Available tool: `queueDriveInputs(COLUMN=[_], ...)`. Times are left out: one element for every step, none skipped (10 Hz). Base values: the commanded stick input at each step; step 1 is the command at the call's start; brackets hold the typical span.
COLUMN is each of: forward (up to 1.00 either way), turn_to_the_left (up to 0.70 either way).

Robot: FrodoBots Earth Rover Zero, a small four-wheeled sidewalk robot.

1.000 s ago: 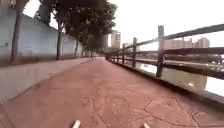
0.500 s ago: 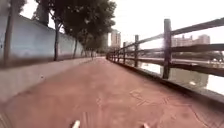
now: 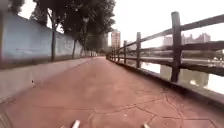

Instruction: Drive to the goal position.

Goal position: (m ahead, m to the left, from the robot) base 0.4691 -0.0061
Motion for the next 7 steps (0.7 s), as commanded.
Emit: queueDriveInputs(forward=[0.67, 0.15, 0.00, 0.00, 0.00, 0.00, 0.00], turn_to_the_left=[0.00, 0.00, 0.00, 0.00, 0.00, 0.00, 0.00])
